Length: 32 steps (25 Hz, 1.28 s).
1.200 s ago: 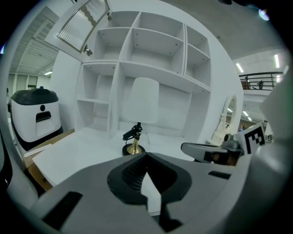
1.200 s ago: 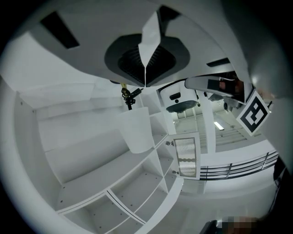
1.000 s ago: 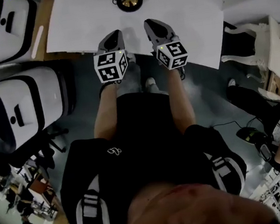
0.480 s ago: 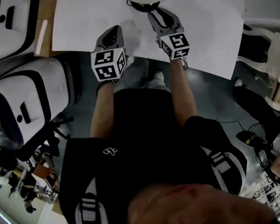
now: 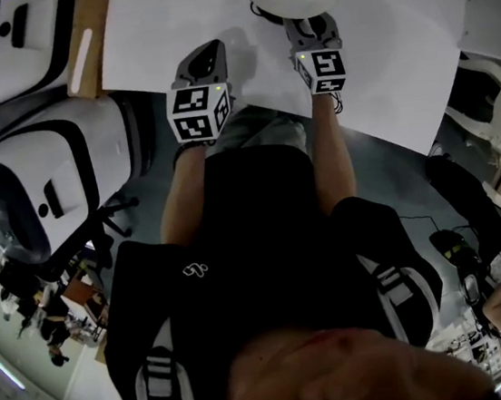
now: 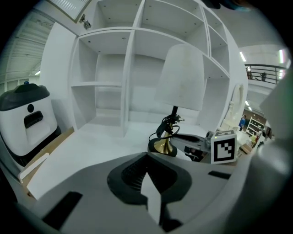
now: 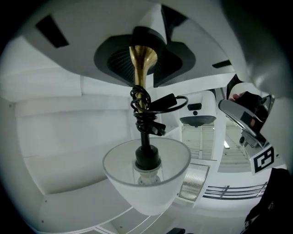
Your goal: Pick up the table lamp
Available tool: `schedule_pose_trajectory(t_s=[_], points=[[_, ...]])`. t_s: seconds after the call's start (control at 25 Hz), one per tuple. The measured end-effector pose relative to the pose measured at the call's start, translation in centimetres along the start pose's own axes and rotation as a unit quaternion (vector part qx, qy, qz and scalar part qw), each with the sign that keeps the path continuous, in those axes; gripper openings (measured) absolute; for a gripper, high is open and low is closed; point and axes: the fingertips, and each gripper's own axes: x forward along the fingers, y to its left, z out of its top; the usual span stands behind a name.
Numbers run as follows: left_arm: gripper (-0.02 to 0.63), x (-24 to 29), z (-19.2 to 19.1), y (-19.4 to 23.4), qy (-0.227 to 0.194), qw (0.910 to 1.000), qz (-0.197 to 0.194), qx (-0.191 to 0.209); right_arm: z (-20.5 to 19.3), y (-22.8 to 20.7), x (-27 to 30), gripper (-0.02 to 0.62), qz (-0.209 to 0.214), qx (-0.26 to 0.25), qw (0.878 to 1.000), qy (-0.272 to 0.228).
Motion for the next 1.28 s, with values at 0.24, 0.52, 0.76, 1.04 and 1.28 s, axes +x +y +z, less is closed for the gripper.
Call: schedule_pose_trajectory(t_s=[0.24, 0.52, 0.76, 1.04, 1.28], points=[[0.006, -0.3, -0.1, 2.5, 0.005, 0.9999, 0.01, 0.005, -0.2, -0.5, 1.8, 0.123, -0.029, 0.009, 1.0, -0.006], [0.006, -0.4, 1.3, 4.9, -0.008, 0.9999, 0.012, 0.001, 0.0, -0.8, 3.1, 0.123, -0.058, 0.015, 0.998, -0.002], [0.006, 0.2, 2.5, 5.9, -0.025, 0.9996, -0.001, -0.011, 0.2, -0.4, 4.1, 0.123, -0.069, 0.044, 0.997, 0.013], [0.006, 0.6, 3.7, 5.9, -0.04, 0.9989, -0.008, -0.02, 0.0, -0.2, 3.8, 0.123, -0.073, 0.05, 0.994, 0.057], [0.006, 1.1, 5.3, 4.5, -0.062, 0.9978, -0.013, -0.023, 1.8, 0.3, 2.6, 0.12, -0.055, 0.036, 0.996, 0.059]])
